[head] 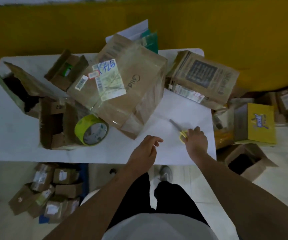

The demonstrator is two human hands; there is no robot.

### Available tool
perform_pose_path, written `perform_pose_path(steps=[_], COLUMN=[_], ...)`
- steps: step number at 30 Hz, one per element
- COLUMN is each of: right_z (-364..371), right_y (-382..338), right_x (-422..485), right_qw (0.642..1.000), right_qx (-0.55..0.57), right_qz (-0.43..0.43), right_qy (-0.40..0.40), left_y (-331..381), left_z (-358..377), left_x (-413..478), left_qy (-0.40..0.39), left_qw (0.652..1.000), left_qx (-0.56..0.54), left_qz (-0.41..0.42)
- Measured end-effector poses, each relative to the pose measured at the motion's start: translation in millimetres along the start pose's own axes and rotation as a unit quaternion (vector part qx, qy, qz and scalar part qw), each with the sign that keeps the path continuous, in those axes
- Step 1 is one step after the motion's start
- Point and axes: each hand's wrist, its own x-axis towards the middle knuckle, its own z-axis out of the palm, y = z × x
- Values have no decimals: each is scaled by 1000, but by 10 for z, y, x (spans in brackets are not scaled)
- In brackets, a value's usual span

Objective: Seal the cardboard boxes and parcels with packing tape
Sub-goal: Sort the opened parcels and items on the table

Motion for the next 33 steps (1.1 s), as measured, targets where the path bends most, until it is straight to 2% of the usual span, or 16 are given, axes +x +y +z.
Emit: perform_pose_path(steps=[2,3,6,7,9,10,13,15,18,20,22,25,27,29,31,33], right_z=[-39,-72,-297,-428,-738,-923,-1487,-1835,-2216,-2334,-2299,-2109,-2015,-1974,-1935,-1930], right_y=[-25,-45,-180,-257,-439,-543,-941,-1242,-1731,-2057,-2354,-2671,-2770,-2795,-2787,-2803], right_x=[-67,-109,-184,-199,-251,-266,-256,-236,-223,-246,-277,-314,-329,-325,-313,-294], right_qw=[999,999,979,947,832,783,722,674,609,610,626,703,782,838,860,864], right_qx=[-51,-31,179,289,512,580,668,719,769,758,730,648,565,475,414,397], right_qz=[-8,6,81,111,169,178,114,56,-16,-58,-84,-111,-139,-195,-238,-242], right_qy=[3,-1,-54,-91,-132,-138,-144,-158,-193,-223,-261,-271,-225,-186,-178,-193], left_y=[-106,-167,-374,-451,-587,-636,-721,-710,-620,-538,-446,-331,-275,-269,-260,-247], left_z=[-81,-141,-457,-600,-927,-1096,-1557,-1780,-2011,-2126,-2208,-2207,-2157,-2133,-2159,-2205], left_x=[-100,-159,-400,-490,-655,-730,-873,-897,-818,-689,-516,-284,-215,-201,-210,-210], left_qy=[6,6,-14,-17,-3,14,103,188,318,376,373,206,91,41,21,6], left_qw=[999,998,995,993,989,986,970,946,904,887,902,948,953,955,959,964], left_qx=[-7,-9,19,28,29,21,24,67,57,32,0,-130,-180,-176,-161,-142], left_qz=[-36,-55,-96,-111,-147,-165,-220,-256,-281,-264,-217,-206,-224,-236,-234,-226])
